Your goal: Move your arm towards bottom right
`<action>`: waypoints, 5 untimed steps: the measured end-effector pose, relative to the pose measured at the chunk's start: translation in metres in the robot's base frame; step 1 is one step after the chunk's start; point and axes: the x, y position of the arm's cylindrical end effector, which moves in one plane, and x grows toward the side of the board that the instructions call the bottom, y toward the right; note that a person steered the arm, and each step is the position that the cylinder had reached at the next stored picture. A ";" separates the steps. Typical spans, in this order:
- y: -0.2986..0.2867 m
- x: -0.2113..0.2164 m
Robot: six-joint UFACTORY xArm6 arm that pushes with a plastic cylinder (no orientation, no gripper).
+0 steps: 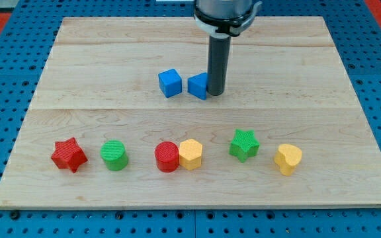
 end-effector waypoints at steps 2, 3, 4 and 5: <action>0.049 -0.001; 0.049 -0.001; 0.075 0.003; 0.184 0.027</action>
